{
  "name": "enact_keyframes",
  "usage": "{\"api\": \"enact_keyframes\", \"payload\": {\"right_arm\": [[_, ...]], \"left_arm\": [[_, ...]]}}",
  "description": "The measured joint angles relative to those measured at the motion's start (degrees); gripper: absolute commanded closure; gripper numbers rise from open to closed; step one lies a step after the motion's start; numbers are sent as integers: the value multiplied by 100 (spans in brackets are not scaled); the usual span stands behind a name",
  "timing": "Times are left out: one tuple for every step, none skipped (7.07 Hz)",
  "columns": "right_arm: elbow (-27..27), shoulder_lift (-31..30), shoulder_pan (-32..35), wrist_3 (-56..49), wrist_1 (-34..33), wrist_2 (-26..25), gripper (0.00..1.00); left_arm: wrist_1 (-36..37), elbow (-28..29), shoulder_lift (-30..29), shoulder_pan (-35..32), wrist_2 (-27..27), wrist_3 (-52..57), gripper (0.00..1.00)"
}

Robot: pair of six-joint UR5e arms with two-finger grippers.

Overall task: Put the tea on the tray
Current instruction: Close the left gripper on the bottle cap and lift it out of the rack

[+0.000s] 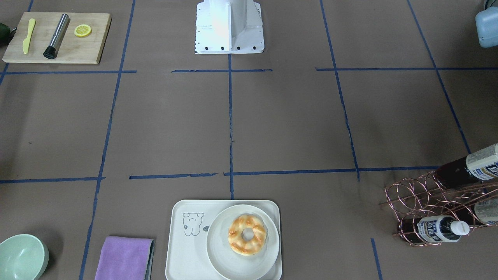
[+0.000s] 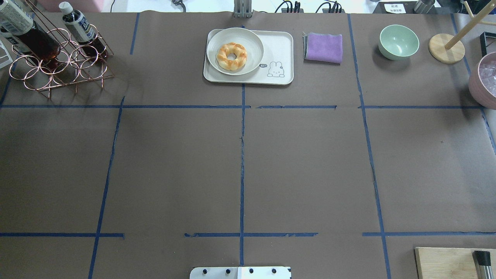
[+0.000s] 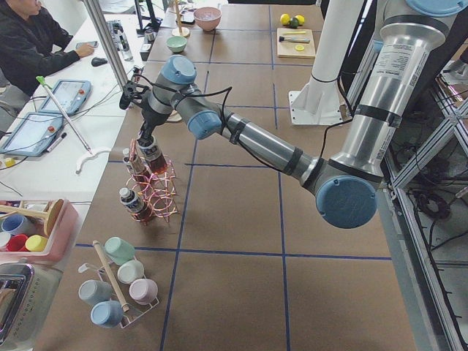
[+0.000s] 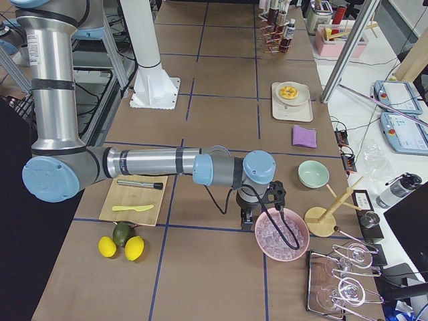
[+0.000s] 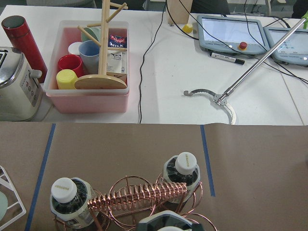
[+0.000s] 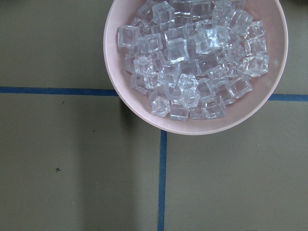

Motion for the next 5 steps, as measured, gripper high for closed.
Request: {"api": "enact_keyframes", "payload": {"right_arm": [[0,3,0,5,2,3,0],[18,6,0,18,6,5,0],[35,9,0,30,8,6,0],[46,12,0,37,8,6,0],[58,14,0,45,9,6,0]], "left_arm": [[46,-188,97,25,4,0,100],[69,-421,252,80,6,-2,100],[122,-674,407,174,9,-6,100],[287,-946,517,294,18,-12,100],[584,-1237,556,454,51,-31,100]]}}
